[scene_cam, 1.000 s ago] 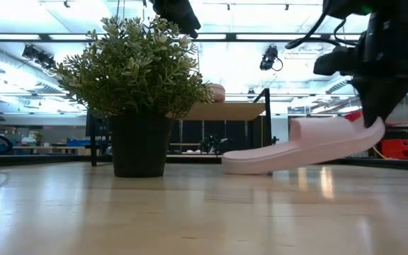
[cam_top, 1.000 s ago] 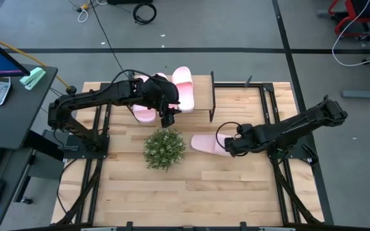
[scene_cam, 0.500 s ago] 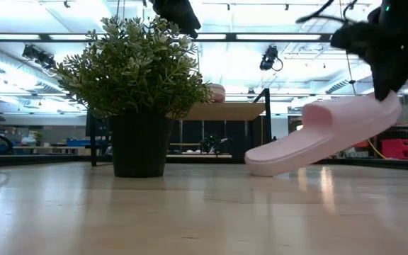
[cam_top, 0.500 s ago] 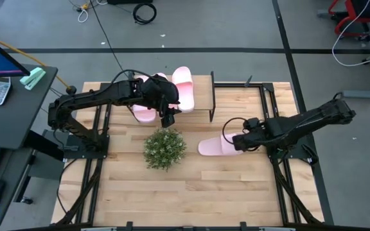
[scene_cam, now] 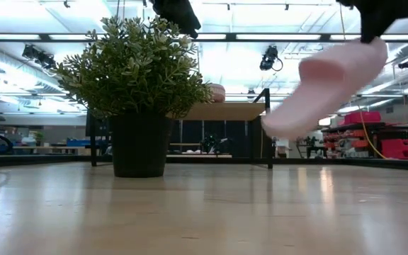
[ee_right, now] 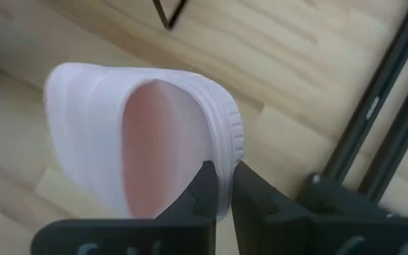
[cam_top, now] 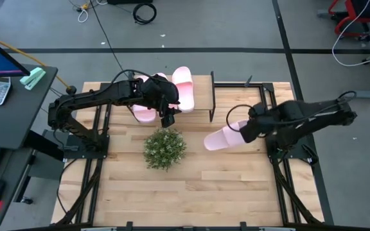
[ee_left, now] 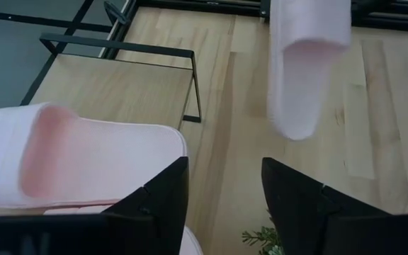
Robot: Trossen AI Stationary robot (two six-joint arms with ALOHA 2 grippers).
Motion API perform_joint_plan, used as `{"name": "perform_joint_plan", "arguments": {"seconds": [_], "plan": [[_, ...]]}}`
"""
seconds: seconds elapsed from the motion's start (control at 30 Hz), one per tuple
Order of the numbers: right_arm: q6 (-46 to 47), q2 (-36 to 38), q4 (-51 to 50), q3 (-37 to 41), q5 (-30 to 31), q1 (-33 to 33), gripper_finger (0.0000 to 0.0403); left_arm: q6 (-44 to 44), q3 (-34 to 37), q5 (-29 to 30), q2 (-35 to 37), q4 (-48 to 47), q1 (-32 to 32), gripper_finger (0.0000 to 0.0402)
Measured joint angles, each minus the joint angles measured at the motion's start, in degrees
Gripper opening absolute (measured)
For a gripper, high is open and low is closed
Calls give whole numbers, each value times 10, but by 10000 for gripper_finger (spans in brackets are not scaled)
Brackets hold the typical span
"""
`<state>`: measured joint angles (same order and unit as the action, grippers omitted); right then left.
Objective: Pick and place slides into the shelf
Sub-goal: Put the pink slide on the shelf
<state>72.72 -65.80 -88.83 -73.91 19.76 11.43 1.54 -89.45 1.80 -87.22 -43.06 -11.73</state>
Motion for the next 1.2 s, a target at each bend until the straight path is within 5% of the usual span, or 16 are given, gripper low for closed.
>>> {"name": "perform_joint_plan", "arguments": {"seconds": [0.23,0.43,0.6,1.2], "plan": [[-124,-7,-13,-73,18,-61,22,-10,0,-9,0,1,0,181],[-212,-18,-13,-110,33,-120,22,-11,0,-94,0,40,2,176],[-309,-40,-13,-150,32,-162,22,-11,0,-105,0,57,11,178],[-657,-234,-11,-457,-59,-261,22,-9,0,-141,0,72,7,174]]}}
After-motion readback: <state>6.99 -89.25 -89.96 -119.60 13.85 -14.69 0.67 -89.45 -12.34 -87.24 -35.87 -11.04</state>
